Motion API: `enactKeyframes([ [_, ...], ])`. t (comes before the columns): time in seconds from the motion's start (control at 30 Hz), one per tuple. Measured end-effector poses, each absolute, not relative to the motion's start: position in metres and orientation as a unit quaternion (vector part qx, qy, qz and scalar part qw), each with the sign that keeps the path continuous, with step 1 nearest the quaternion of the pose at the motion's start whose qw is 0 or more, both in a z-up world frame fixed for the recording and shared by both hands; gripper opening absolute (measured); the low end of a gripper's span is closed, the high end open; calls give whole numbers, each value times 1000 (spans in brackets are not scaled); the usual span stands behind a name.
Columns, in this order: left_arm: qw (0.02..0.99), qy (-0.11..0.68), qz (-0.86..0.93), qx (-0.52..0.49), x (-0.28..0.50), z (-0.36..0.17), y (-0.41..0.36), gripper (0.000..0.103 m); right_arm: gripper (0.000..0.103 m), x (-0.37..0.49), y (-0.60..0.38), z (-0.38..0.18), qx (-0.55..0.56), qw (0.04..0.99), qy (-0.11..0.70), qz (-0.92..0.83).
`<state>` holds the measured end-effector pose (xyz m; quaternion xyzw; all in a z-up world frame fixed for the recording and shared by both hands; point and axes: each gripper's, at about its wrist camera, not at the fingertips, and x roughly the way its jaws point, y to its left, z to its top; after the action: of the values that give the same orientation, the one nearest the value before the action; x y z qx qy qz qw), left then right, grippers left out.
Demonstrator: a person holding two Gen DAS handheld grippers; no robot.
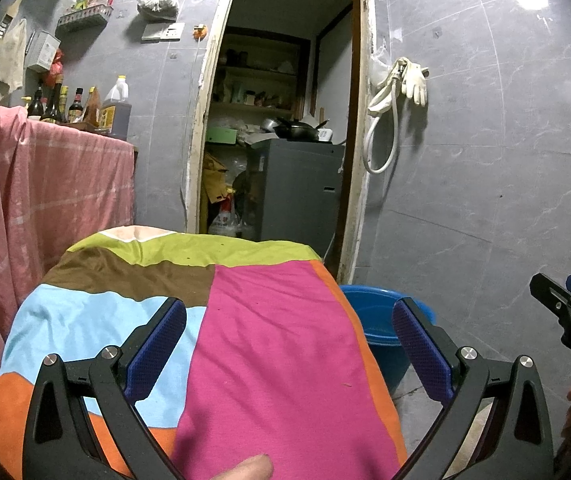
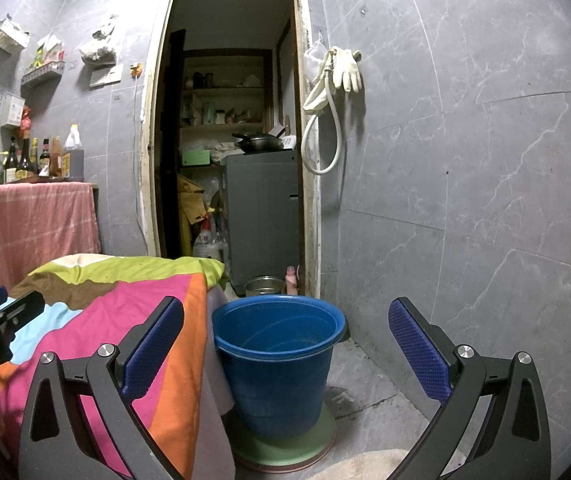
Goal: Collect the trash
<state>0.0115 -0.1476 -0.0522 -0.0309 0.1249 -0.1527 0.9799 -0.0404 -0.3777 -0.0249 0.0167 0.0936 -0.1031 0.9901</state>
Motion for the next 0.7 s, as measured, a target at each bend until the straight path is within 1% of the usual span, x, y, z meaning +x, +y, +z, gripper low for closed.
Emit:
enactKeyframes([
  [0.7,979,132,-149,-35,12,-51,-145,101,103,-41,-377,-25,17,990,95,-104],
])
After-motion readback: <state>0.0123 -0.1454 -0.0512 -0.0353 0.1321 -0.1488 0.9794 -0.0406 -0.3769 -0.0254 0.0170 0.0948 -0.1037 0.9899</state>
